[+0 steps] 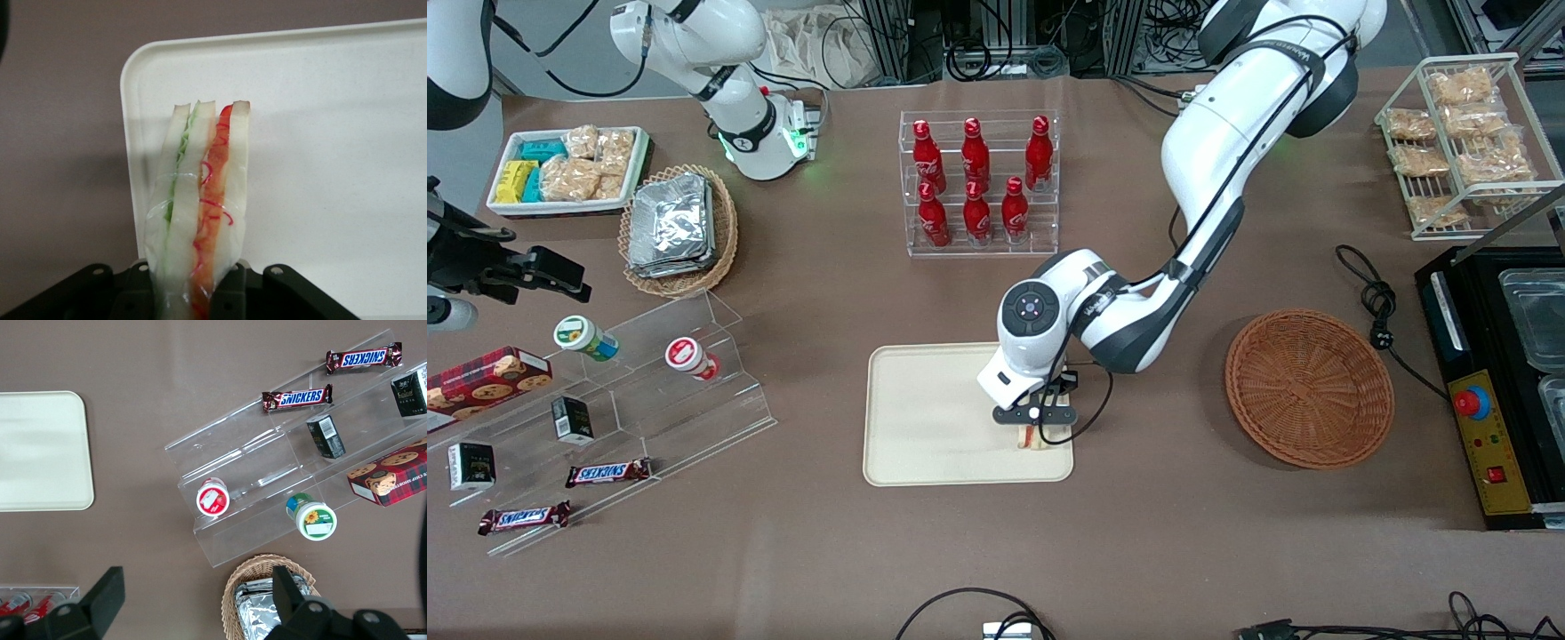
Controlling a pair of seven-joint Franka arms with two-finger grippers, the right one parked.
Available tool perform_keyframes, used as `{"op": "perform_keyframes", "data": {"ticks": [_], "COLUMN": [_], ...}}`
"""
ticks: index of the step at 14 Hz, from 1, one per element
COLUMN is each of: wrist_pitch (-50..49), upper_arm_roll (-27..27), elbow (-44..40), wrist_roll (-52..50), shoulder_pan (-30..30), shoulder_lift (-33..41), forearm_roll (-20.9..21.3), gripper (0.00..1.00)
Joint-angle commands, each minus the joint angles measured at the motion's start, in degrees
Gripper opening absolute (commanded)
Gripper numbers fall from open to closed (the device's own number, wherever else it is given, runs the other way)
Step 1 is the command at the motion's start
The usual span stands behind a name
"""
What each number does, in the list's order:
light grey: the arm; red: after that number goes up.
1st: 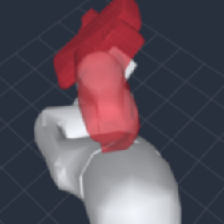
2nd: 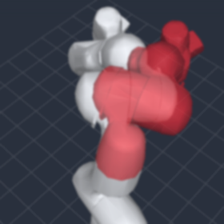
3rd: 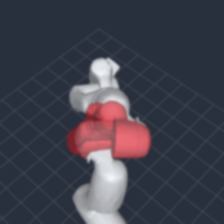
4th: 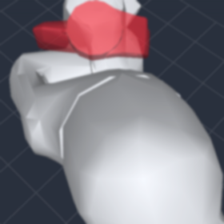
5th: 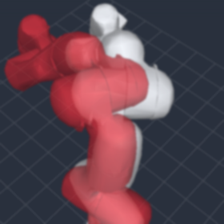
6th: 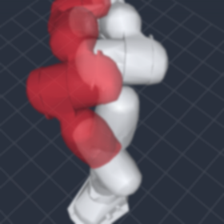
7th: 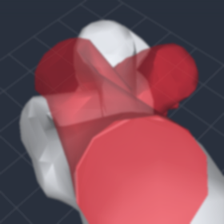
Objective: Place sandwich from basket to tray
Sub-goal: 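Lower the sandwich onto the tray and open the left gripper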
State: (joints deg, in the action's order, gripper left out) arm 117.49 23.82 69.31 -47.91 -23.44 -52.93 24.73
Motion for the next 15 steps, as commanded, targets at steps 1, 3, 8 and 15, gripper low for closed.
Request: {"op": "perform_keyframes", "data": {"ticks": [1, 3, 8, 15], "wrist_pitch": [1.0, 2.2, 2.3, 2.9], "upper_arm_roll": [-1.4, -2.6, -3.2, -3.2], "elbow": [-3.7, -3.7, -3.5, -3.5], "wrist_roll": [-2.2, -2.9, -4.3, -10.3], "shoulder_pan": [-2.6, -3.8, -4.3, -4.1], "shoulder_lift": [-3.0, -3.7, -4.3, -3.6], "forearm_roll": [1.2, 1.1, 1.2, 2.7], "gripper": [0.0, 0.0, 0.5, 1.0]}}
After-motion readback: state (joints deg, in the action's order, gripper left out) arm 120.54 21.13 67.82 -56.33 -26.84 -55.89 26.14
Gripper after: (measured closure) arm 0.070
